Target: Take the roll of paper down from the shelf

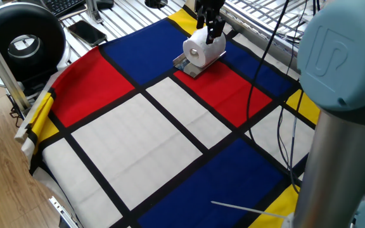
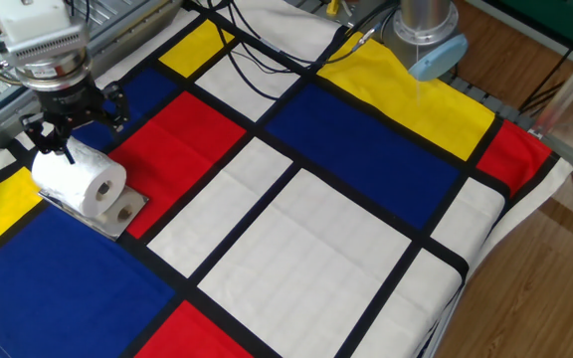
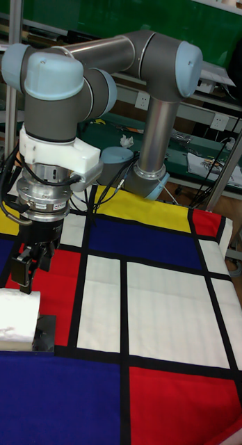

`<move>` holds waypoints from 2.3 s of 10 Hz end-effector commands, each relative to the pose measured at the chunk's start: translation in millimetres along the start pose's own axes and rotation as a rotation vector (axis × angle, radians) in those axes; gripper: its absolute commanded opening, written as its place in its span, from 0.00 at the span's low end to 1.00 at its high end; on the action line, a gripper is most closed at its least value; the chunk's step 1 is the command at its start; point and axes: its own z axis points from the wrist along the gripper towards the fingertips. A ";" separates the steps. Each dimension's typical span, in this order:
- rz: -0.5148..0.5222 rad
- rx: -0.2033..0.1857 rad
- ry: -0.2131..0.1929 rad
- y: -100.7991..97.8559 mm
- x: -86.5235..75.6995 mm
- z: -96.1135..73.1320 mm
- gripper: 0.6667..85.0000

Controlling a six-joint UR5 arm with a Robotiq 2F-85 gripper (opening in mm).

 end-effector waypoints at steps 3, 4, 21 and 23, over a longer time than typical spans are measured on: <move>-0.036 -0.009 -0.017 -3.5 -2.1 3.7 0.79; -0.024 -0.007 -0.019 0.2 -4.3 4.1 0.81; 0.012 -0.011 -0.010 -16.1 2.9 6.7 0.85; -0.037 -0.035 -0.019 -27.2 9.1 6.1 0.85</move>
